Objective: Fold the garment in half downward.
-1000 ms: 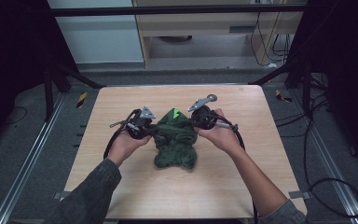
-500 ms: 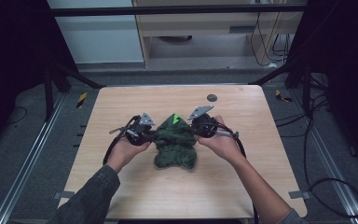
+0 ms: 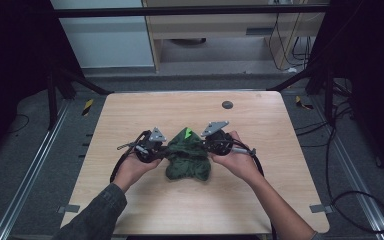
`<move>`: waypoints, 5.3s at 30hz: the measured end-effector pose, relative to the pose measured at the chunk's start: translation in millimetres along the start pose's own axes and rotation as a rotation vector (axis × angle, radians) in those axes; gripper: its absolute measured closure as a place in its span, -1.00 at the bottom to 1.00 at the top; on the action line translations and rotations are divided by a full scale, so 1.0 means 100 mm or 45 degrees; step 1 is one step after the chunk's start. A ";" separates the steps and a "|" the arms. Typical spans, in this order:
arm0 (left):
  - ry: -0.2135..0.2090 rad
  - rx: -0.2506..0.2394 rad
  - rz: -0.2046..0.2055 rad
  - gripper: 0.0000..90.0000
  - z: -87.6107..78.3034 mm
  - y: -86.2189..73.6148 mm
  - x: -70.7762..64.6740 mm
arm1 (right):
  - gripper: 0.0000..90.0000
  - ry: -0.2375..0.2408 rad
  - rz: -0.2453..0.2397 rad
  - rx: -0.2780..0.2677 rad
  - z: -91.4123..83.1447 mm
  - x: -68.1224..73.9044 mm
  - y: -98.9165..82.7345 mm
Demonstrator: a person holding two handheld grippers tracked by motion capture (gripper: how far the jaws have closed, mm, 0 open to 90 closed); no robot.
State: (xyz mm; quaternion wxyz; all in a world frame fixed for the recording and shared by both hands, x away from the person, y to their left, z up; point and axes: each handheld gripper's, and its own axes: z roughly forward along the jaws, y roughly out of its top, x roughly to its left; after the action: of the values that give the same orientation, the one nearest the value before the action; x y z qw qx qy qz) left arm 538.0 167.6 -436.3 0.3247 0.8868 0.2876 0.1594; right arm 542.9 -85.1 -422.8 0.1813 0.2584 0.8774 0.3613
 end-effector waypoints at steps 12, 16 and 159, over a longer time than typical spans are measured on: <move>-0.021 0.011 0.008 0.70 0.04 -0.10 -0.08 | 0.81 0.018 -0.023 -0.001 0.00 0.12 -0.09; -0.020 0.001 -0.002 0.69 0.04 -0.13 -0.10 | 0.80 0.023 -0.021 -0.004 -0.01 0.15 -0.12; -0.010 -0.048 -0.052 0.67 0.03 -0.58 -0.22 | 0.79 0.076 -0.034 -0.004 -0.14 0.41 -0.59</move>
State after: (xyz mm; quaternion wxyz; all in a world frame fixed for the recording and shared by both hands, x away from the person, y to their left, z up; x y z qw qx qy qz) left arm 498.3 189.3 -479.4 0.3457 0.8751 0.3013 0.1546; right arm 484.3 -104.4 -461.5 0.1604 0.2355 0.8851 0.3679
